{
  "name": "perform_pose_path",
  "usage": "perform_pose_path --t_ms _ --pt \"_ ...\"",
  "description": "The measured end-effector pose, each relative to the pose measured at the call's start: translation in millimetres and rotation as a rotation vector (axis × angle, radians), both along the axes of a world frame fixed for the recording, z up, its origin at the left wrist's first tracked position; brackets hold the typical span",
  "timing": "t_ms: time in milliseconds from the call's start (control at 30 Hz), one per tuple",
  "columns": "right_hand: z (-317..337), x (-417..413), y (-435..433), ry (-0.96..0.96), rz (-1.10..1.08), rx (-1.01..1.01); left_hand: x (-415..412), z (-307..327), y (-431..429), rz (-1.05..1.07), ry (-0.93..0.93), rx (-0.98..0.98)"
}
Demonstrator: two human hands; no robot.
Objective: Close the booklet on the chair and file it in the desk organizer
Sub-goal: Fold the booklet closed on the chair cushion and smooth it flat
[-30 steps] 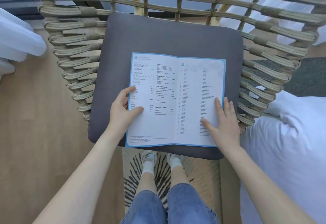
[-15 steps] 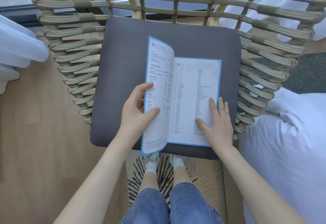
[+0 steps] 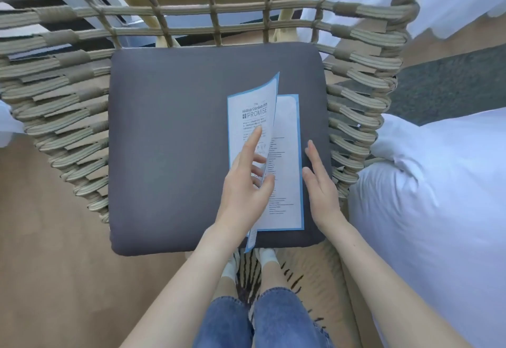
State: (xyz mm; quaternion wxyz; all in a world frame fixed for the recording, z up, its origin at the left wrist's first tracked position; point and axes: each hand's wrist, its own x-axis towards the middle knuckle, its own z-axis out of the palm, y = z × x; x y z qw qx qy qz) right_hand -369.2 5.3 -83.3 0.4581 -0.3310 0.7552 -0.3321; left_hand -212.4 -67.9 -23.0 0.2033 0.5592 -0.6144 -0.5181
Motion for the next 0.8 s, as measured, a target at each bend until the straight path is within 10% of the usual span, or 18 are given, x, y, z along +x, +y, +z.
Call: perform_pose_path --t_ms 433,800 --pt "5 -6 -1 -0.319 -0.293 -0.131 -65 -40 9 -0.230 -0.420 0.047" --pt "0 -6 0 -0.303 -0.288 -0.146 -72 -58 18 -0.164 -0.403 0.013"
